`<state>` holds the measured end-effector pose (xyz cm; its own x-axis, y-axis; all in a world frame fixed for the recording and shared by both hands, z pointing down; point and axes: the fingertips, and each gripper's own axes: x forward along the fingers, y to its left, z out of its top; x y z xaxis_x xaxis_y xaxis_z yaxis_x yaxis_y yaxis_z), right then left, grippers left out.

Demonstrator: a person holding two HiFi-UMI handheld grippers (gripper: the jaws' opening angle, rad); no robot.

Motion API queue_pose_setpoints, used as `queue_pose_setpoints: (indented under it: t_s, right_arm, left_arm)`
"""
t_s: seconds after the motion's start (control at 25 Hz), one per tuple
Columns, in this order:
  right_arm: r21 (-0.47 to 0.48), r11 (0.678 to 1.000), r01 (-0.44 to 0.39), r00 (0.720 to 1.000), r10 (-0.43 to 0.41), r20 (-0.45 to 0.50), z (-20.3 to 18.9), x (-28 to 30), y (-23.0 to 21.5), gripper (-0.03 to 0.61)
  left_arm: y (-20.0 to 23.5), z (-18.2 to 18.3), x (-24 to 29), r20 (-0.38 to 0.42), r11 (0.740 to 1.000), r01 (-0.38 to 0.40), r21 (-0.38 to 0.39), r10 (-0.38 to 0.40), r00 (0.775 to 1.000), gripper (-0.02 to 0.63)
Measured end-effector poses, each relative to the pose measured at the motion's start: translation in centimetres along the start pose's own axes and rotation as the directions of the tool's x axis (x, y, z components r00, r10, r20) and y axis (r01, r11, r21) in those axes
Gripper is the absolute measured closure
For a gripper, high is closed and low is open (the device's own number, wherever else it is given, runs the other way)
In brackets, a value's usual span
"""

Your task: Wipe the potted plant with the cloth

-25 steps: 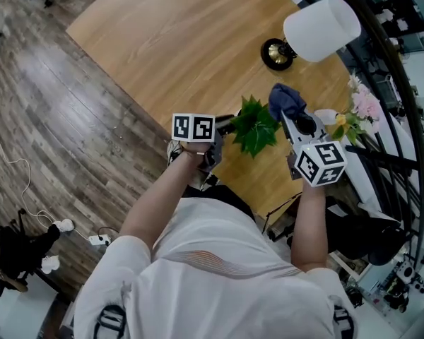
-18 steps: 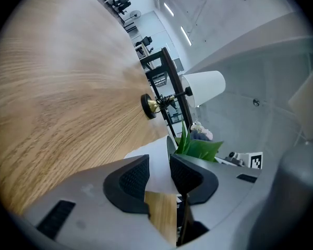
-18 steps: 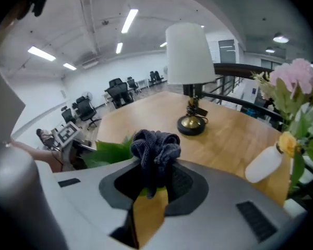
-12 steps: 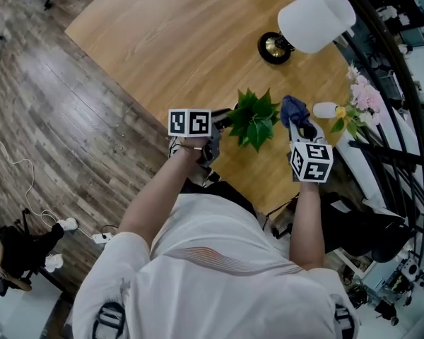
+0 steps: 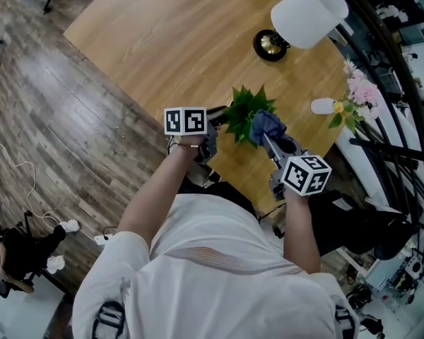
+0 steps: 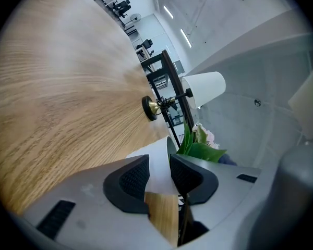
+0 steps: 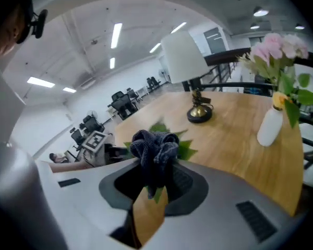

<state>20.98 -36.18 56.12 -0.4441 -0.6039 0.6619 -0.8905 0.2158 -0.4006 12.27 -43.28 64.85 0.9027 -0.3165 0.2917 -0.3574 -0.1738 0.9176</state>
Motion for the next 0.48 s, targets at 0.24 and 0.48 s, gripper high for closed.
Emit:
queue_pose_setpoints:
  t_s: [0.24, 0.48]
  right_arm:
    - [-0.030, 0.963, 0.266, 0.962, -0.267, -0.060, -3.4, 0.6, -7.4, 0.439]
    - [-0.125, 0.953, 0.277, 0.942, -0.243, 0.233, 3.9, -4.7, -3.1, 0.439]
  left_arm:
    - [0.1, 0.0, -0.1, 0.006, 1.000, 0.004, -0.012, -0.004, 1.000, 0.488]
    - [0.1, 0.0, -0.1, 0.006, 1.000, 0.006, -0.020, -0.005, 1.000, 0.488]
